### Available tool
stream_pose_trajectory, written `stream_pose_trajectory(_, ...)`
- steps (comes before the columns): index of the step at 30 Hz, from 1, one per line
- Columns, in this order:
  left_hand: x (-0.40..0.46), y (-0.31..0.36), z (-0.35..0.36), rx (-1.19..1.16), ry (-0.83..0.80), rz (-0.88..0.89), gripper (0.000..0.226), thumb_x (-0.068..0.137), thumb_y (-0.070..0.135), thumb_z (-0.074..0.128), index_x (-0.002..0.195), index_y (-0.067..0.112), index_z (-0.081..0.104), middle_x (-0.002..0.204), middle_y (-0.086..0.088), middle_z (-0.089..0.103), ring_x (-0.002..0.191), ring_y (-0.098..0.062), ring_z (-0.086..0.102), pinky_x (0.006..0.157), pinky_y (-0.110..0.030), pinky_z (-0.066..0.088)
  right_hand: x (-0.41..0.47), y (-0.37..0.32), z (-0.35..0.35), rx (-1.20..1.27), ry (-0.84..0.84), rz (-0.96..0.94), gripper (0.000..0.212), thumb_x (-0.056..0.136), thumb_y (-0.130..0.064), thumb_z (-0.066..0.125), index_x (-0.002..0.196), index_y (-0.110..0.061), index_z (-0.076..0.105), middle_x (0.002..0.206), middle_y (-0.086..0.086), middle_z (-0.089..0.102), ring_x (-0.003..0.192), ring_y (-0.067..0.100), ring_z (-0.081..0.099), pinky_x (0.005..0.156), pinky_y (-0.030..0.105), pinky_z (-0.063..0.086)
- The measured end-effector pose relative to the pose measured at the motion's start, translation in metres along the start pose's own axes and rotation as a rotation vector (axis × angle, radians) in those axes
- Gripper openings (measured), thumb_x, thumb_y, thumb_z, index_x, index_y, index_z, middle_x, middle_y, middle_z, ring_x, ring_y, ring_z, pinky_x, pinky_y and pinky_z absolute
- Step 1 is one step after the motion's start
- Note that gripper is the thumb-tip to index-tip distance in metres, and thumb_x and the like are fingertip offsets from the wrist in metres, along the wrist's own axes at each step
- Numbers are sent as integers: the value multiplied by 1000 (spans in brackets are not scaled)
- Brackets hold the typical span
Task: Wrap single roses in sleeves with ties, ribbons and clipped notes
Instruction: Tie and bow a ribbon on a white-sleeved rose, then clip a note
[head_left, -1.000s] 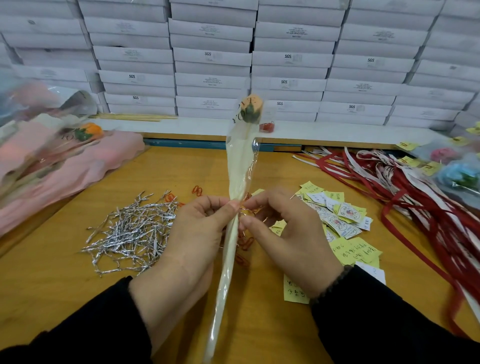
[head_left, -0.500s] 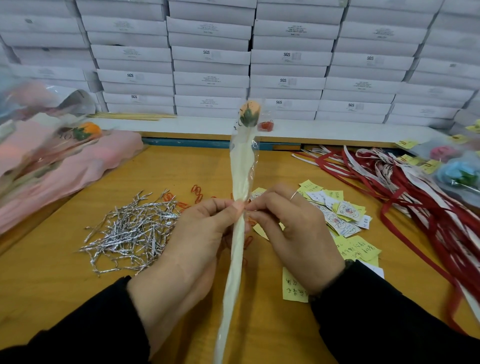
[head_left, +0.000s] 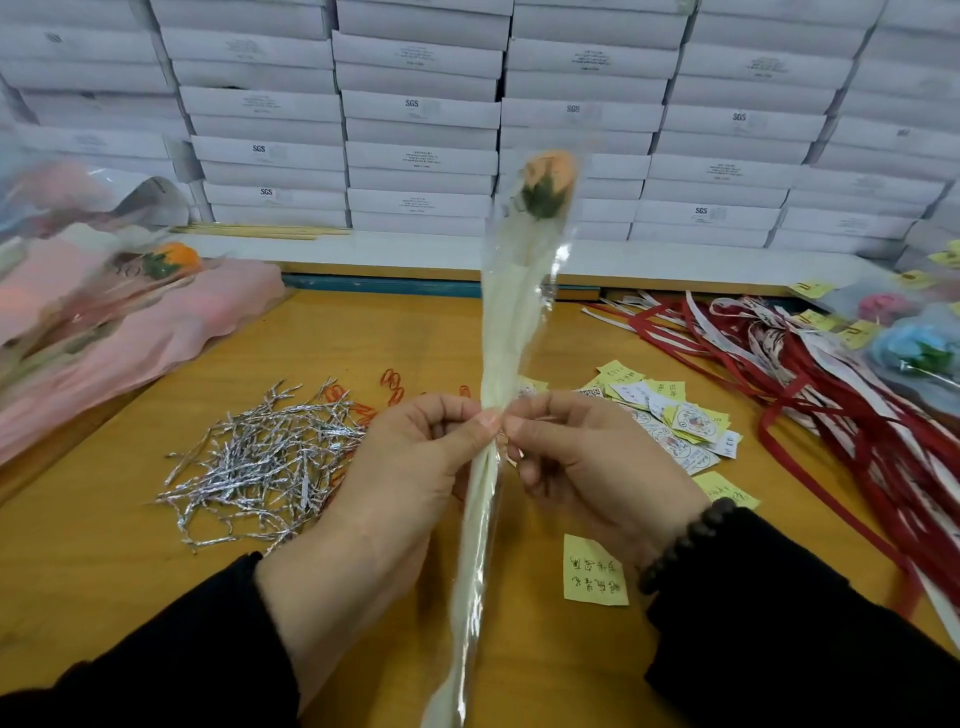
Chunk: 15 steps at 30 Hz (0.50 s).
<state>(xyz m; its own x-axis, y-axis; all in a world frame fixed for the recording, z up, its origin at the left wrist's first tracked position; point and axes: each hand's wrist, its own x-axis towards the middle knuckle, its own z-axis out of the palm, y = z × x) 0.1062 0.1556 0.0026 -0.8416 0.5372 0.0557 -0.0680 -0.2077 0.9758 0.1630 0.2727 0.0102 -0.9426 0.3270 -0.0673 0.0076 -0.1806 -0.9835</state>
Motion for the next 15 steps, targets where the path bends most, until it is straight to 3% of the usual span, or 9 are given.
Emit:
stream_pose_trajectory(4, 4, -1, -1, -51, 78, 5, 10, 83, 8, 61, 78, 0, 62, 53, -11, 60, 42, -19, 53, 45, -29, 46, -3, 5, 5, -358, 85, -338, 14, 86, -3, 60, 80, -15, 58, 67, 2, 60, 52, 8, 58, 50, 18, 48)
stream_pose_trajectory(7, 4, -1, -4, -50, 88, 1, 10, 84, 9, 61, 76, 4, 62, 52, -9, 60, 42, -16, 55, 41, -26, 48, -6, 7, 6, -648, 84, -480, 24, 82, -2, 64, 80, -25, 60, 75, -4, 59, 68, 9, 58, 63, 17, 49)
stream_pose_trajectory(15, 3, -2, 0, -52, 24, 20, 15, 83, 11, 59, 85, -4, 62, 59, -16, 62, 50, -23, 57, 56, -33, 46, -6, 7, 5, -692, 143, -500, 21, 85, -3, 62, 78, -23, 62, 78, -1, 62, 69, 13, 59, 65, 22, 52)
